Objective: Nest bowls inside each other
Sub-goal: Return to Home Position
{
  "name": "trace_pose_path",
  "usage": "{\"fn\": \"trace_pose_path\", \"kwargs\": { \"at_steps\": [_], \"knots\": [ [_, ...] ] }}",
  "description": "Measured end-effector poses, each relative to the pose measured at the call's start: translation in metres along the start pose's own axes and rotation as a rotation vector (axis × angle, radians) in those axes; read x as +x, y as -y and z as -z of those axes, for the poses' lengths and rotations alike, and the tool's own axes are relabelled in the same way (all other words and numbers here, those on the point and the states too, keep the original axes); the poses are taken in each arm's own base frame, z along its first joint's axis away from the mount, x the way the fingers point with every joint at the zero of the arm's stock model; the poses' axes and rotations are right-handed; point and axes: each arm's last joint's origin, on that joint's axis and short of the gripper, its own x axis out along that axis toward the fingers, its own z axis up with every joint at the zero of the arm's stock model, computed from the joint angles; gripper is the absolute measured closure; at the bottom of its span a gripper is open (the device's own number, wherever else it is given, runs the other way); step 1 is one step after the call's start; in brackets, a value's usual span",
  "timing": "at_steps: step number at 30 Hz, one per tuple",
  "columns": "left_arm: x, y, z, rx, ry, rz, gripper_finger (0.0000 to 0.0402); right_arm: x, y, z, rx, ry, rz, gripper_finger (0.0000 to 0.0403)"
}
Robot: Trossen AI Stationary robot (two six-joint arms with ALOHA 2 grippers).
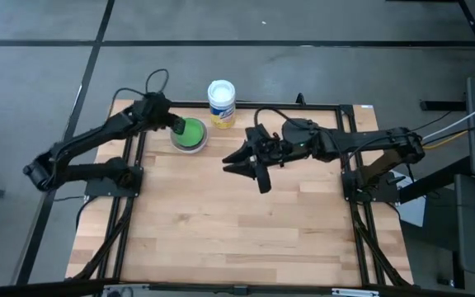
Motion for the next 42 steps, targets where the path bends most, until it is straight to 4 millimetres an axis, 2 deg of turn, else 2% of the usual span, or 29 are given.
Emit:
{"fn": "trace_pose_path", "kwargs": {
  "at_steps": [4,7,9,12,15,20,22,24,27,30,32,35,38,42],
  "knots": [
    [-0.035,0.003,-0.008,0.092,0.163,0.186,0.0207,-0.018,0.0,-0.008,-0.063,0.003,0.064,0.027],
    [-0.077,0.01,-0.017,0.235,0.407,0.483,0.0208,-0.045,0.002,-0.01,-0.117,-0.009,0.156,0.0266],
    [-0.104,0.01,-0.015,0.283,0.527,0.598,0.0216,-0.068,0.004,-0.004,-0.134,0.031,0.227,0.0264],
    [-0.136,0.003,-0.005,0.305,0.661,0.637,0.0235,-0.104,0.013,0.019,-0.136,0.127,0.293,0.0261],
    [-0.157,-0.003,0.006,0.318,0.756,0.637,0.0254,-0.134,0.022,0.048,-0.131,0.249,0.244,0.0264],
    [-0.175,-0.01,0.019,0.302,0.809,0.669,0.0277,-0.163,0.045,0.102,-0.133,0.2,0.208,0.0274],
    [-0.174,-0.013,0.029,0.307,0.797,0.671,0.0282,-0.172,0.052,0.117,-0.16,0.179,0.185,0.0276],
    [-0.163,-0.017,0.045,0.304,0.763,0.669,0.0285,-0.181,0.06,0.132,-0.199,0.165,0.181,0.0277],
    [-0.135,-0.024,0.071,0.272,0.732,0.667,0.0288,-0.194,0.071,0.155,-0.244,0.159,0.189,0.0276],
    [-0.1,-0.023,0.081,0.267,0.657,0.654,0.0288,-0.207,0.078,0.17,-0.268,0.206,0.185,0.0272],
    [-0.086,-0.02,0.082,0.287,0.728,0.678,0.0288,-0.215,0.083,0.182,-0.27,0.214,0.196,0.0268],
    [-0.063,-0.018,0.095,0.284,0.785,0.691,0.0288,-0.22,0.093,0.204,-0.268,0.191,0.211,0.0264],
    [-0.049,-0.014,0.106,0.275,0.875,0.649,0.0288,-0.221,0.104,0.224,-0.275,0.166,0.256,0.0265],
    [-0.046,-0.006,0.115,0.337,0.85,0.549,0.0289,-0.221,0.115,0.241,-0.324,0.155,0.367,0.0272]
  ]
}}
